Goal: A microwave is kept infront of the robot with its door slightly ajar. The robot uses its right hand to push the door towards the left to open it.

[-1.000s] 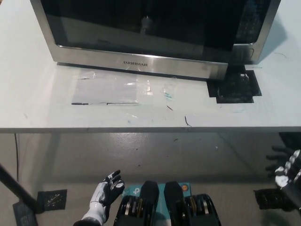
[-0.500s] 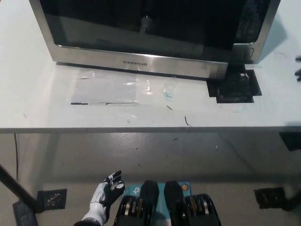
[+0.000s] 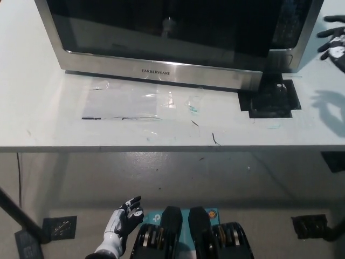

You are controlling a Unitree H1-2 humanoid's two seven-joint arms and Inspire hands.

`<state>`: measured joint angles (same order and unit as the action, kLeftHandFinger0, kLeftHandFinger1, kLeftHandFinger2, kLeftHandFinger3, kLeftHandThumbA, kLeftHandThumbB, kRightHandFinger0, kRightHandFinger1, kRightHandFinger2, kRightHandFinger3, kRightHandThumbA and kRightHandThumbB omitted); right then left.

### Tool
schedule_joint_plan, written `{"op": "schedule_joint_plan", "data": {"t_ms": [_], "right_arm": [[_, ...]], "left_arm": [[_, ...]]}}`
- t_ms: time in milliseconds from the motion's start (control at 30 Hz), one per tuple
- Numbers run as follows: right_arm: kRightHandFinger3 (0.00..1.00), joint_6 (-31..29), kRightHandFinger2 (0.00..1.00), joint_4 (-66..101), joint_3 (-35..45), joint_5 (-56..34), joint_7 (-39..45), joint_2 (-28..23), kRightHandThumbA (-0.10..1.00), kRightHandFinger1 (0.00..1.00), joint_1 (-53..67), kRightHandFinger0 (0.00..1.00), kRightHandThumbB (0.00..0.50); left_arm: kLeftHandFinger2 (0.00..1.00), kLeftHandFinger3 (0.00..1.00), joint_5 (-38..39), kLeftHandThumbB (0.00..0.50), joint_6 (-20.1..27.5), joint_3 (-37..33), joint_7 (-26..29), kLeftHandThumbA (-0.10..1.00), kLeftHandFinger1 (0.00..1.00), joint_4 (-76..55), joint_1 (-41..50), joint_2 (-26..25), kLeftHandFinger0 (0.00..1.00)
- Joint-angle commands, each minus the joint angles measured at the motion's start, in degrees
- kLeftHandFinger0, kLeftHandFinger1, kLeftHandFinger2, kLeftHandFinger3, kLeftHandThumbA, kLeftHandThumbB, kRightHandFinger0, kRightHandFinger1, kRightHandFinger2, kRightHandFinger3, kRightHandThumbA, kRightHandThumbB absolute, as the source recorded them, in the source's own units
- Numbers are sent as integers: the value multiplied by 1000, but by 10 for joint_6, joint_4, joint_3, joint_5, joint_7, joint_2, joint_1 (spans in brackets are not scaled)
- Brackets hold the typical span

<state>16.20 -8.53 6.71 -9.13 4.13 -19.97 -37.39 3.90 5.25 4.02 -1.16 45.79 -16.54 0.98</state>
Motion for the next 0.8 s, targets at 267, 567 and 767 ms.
{"op": "schedule_joint_plan", "data": {"t_ms": [267, 567, 767], "right_arm": [[683, -106, 467, -201, -48, 92, -33, 0, 55, 362, -112, 295, 164], [689, -132, 444, -284, -83, 134, -48, 4, 60, 346, -164, 291, 173], [593, -146, 392, -307, -92, 144, -61, 29, 87, 323, -187, 272, 199]], "left_arm": [[964, 872, -5, 234, 10, -11, -2, 248, 948, -9, -14, 0, 952], [951, 865, -2, 263, 10, -10, -3, 235, 950, -8, -17, 3, 938], [966, 865, -6, 252, 17, -15, -8, 253, 961, -6, -17, -1, 952]]}}
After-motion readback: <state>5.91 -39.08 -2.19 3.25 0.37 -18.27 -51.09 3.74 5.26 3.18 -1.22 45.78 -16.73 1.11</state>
